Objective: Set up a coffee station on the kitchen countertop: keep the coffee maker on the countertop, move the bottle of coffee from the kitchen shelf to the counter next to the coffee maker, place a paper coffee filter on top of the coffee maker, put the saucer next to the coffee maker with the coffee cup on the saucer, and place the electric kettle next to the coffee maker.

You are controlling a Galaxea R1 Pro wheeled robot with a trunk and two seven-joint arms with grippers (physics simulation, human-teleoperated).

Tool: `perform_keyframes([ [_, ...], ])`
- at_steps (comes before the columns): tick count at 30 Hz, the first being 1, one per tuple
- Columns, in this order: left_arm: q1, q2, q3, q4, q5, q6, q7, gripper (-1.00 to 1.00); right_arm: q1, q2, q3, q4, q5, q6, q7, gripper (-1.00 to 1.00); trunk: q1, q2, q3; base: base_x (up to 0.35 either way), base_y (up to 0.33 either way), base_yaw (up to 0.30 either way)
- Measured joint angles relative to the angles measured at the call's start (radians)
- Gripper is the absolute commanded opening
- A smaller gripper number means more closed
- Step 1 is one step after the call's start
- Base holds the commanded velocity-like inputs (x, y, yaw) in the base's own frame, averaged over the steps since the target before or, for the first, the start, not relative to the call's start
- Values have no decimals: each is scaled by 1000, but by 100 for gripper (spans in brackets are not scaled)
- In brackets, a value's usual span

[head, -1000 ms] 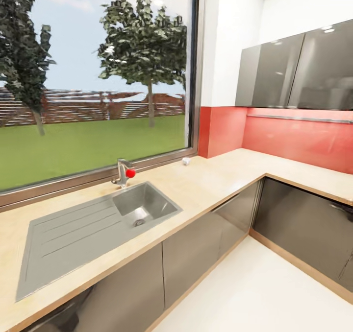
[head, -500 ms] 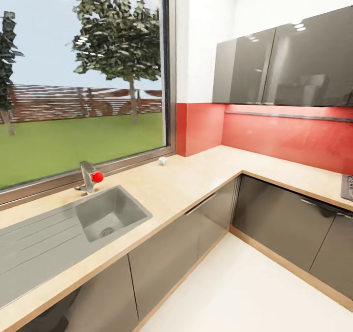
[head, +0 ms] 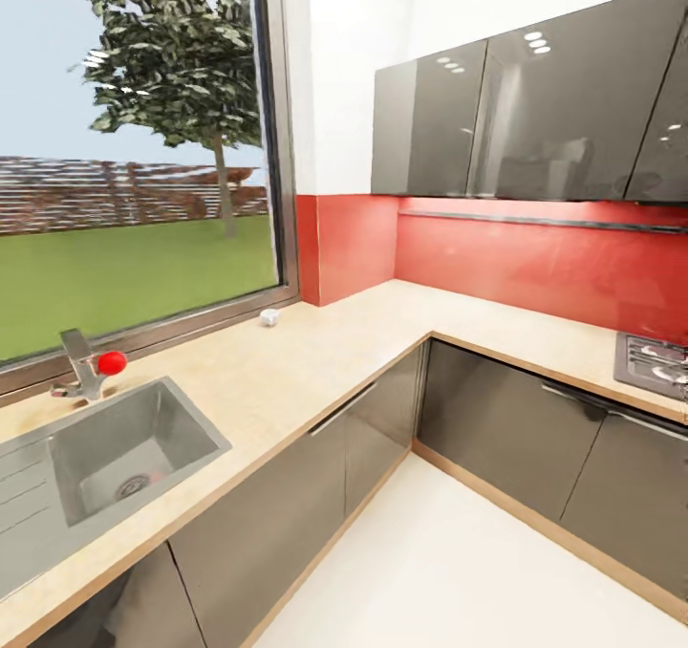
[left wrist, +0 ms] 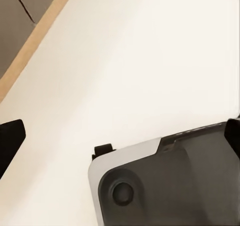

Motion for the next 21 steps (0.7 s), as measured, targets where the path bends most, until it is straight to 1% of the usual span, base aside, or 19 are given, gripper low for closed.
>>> perform_keyframes([
  [9, 0, 0, 0, 0, 0, 0, 0, 100, 0, 0, 0, 0, 0, 0, 0, 100, 0, 0, -12, 228, -243, -161],
  [21, 0, 0, 0, 0, 0, 0, 1, 100, 0, 2, 5, 2, 5, 0, 2, 100, 0, 0, -15, 169, -251, -13],
])
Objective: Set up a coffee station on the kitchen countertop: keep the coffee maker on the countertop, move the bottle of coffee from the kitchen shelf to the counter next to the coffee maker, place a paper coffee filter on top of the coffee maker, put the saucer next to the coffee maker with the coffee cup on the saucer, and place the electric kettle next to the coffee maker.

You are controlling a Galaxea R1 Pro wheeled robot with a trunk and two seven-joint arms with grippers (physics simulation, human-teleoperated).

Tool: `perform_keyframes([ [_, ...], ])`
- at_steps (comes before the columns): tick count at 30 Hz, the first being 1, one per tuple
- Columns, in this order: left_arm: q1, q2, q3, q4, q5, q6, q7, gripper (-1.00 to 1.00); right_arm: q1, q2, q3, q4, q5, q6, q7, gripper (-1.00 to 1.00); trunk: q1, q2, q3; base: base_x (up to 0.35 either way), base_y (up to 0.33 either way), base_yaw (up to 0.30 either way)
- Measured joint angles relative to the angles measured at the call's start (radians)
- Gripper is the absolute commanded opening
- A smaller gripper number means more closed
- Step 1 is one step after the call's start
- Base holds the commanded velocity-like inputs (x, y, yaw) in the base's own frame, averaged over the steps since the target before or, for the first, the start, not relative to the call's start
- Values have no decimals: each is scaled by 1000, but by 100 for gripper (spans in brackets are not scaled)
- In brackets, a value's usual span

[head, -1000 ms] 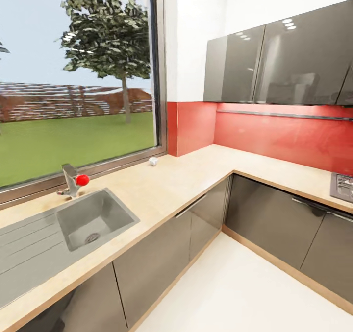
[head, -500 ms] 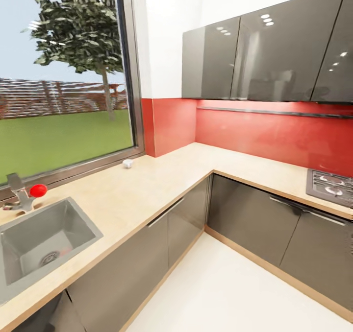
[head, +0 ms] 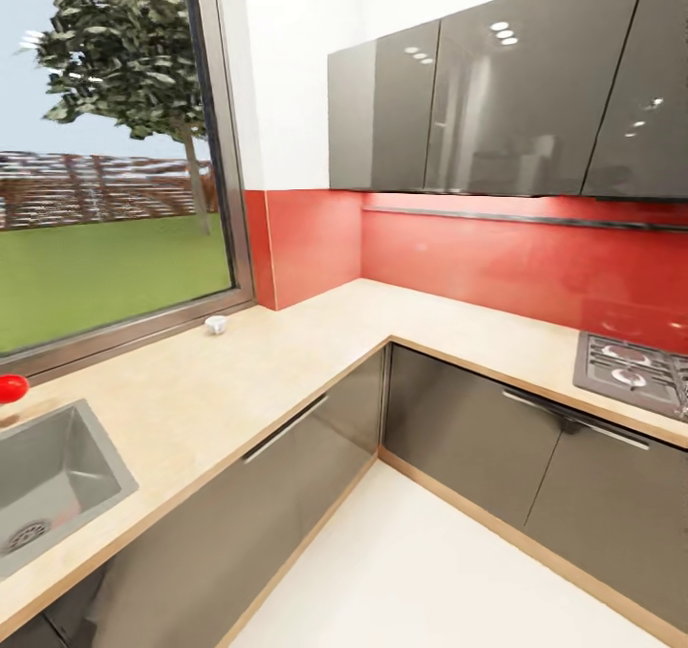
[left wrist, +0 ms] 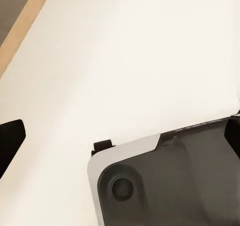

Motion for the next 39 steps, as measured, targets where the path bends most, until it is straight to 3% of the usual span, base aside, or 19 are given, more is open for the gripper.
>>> perform_keyframes([
  [14, 0, 1, 1, 0, 0, 0, 0, 100, 0, 1, 0, 0, 0, 0, -2, 100, 0, 0, 0, 167, -251, 5],
  [23, 1, 2, 10, 1, 3, -1, 7, 100, 0, 2, 0, 0, 0, 0, -1, 100, 0, 0, 0, 167, -252, 233],
  [25, 7, 4, 12, 4, 7, -2, 49, 100, 0, 2, 0, 0, 0, 0, -2, 100, 0, 0, 0, 167, -252, 277],
  [27, 12, 8, 15, 50, 16, -2, 153, 100, 0, 1, 0, 0, 0, 0, -2, 100, 0, 0, 0, 167, -251, 277],
  [28, 13, 10, 16, 94, 27, -3, 211, 100, 0, 2, 0, 0, 0, 0, -3, 100, 0, 0, 0, 167, -252, 278],
  [30, 13, 14, 17, 150, 53, -3, 268, 100, 0, 2, 0, 0, 0, 0, -2, 100, 0, 0, 0, 167, -251, 278],
  [31, 14, 16, 17, 178, 89, -4, 289, 100, 0, 2, 0, 0, 0, 0, -2, 100, 0, 0, 0, 167, -251, 278],
  [35, 14, 14, 16, 216, 174, -4, 309, 100, 0, 2, 0, 0, 1, 0, -3, 100, 0, 0, 0, 167, -252, 278],
  [39, 13, 16, 17, 225, 198, -1, 313, 100, 0, 2, 0, 0, 1, 0, -4, 100, 0, 0, 0, 167, -251, 278],
])
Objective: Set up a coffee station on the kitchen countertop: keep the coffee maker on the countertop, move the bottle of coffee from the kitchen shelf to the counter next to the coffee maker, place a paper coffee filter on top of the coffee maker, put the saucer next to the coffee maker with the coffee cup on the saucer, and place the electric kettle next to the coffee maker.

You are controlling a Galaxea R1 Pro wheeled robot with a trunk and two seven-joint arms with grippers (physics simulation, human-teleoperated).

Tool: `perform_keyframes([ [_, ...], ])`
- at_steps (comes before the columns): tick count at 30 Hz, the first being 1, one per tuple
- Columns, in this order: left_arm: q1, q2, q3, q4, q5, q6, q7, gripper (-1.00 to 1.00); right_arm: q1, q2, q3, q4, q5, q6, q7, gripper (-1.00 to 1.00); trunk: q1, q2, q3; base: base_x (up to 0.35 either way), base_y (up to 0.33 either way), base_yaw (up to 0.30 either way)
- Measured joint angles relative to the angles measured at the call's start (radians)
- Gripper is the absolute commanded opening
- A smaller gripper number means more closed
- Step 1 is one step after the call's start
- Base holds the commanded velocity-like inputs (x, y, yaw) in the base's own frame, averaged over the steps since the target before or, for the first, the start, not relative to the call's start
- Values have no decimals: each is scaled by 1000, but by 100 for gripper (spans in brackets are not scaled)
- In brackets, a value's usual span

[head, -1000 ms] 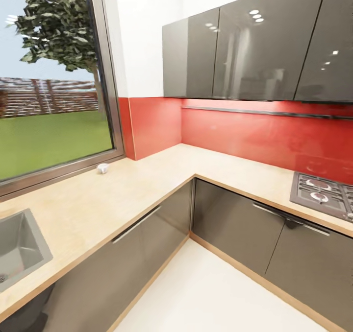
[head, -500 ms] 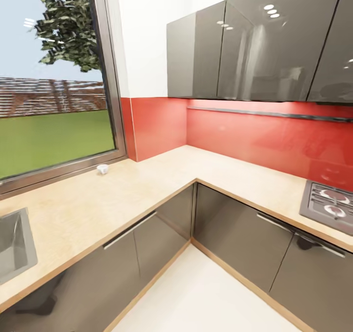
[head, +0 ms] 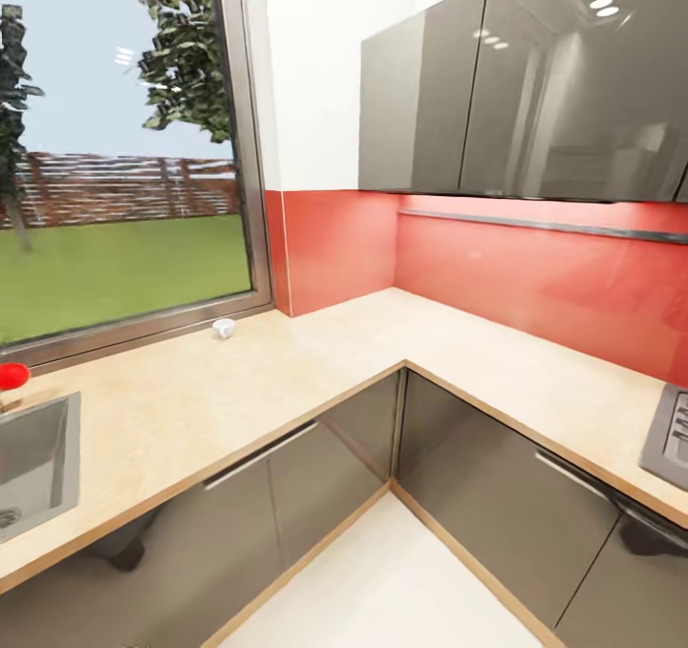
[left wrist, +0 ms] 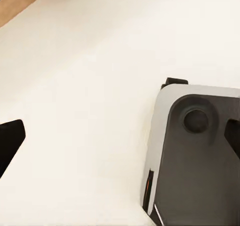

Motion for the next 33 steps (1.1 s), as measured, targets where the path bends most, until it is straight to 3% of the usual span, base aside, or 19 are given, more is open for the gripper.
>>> perform_keyframes([
  [9, -3, 1, 0, 7, 28, 2, 149, 100, 0, 0, 0, 1, 1, -1, 0, 100, 0, 0, 0, 167, -252, 278],
  [18, -3, -5, 0, 8, 34, 1, 160, 100, 0, -2, 1, 1, 2, -1, -1, 100, 0, 0, 0, 161, -255, 278],
  [30, -3, -8, 1, 8, 35, 2, 160, 100, 0, -2, 2, 2, 3, -2, 0, 100, 0, 0, 5, 12, -287, 275],
  [33, -3, -9, 1, 8, 55, 1, 160, 100, 0, -2, 2, 1, 3, -1, 1, 100, 0, 0, 7, 0, -108, 272],
])
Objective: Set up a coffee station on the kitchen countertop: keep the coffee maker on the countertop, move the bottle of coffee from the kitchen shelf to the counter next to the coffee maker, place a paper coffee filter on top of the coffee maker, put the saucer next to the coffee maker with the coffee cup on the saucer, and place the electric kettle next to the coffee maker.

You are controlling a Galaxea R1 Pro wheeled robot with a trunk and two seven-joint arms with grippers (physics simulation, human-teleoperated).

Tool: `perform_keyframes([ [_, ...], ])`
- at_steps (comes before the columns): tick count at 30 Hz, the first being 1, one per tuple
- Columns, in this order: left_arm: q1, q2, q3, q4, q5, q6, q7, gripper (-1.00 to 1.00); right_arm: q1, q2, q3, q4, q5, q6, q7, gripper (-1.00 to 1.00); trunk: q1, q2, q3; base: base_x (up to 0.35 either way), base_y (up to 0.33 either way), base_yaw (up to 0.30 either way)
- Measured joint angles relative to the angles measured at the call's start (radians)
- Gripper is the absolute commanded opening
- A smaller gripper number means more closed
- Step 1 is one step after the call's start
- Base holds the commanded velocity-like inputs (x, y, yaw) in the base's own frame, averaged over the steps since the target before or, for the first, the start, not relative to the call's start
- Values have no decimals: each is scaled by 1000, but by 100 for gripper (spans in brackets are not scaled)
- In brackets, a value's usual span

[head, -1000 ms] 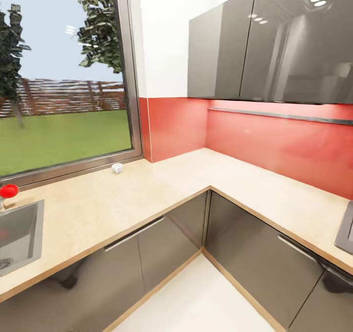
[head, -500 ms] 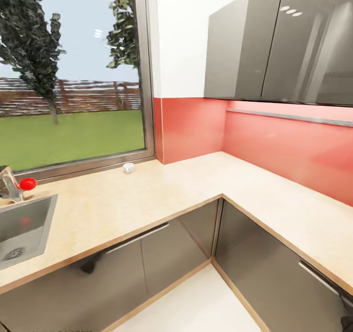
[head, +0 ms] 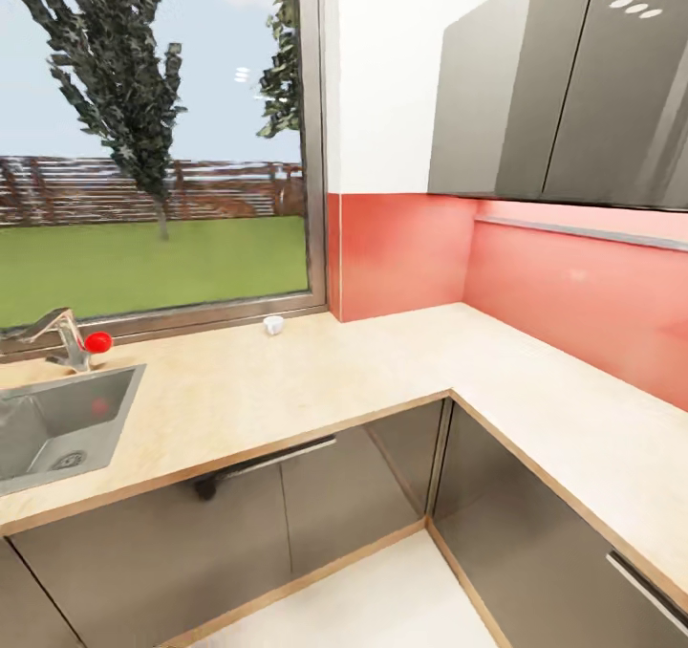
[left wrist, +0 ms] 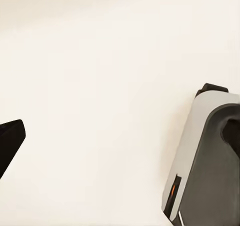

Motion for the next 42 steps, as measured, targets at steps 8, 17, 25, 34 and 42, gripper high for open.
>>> perform_keyframes([
  [8, 0, 0, 0, 0, 5, 0, 0, 100, 0, 0, 0, 0, 0, 0, 0, 100, 0, 0, 5, 0, -4, 272],
  [17, 0, 0, 0, 0, 6, 1, 0, 100, 0, 1, 0, 0, 0, 0, 0, 100, 0, 0, 11, 0, 0, 265],
  [25, 0, 0, 0, 1, 33, 1, -1, 100, 0, 0, 0, 0, 0, 0, 0, 100, 0, 0, 18, 82, -77, 262],
  [34, 0, 0, 0, 11, 35, 0, -1, 100, 0, 0, 0, 0, 0, 0, 0, 100, 0, 0, 25, 105, -93, 262],
  [42, 0, 0, 0, 14, 35, 0, -1, 100, 0, 2, 1, 0, 1, 1, 1, 100, 0, 0, 32, 5, -4, 259],
])
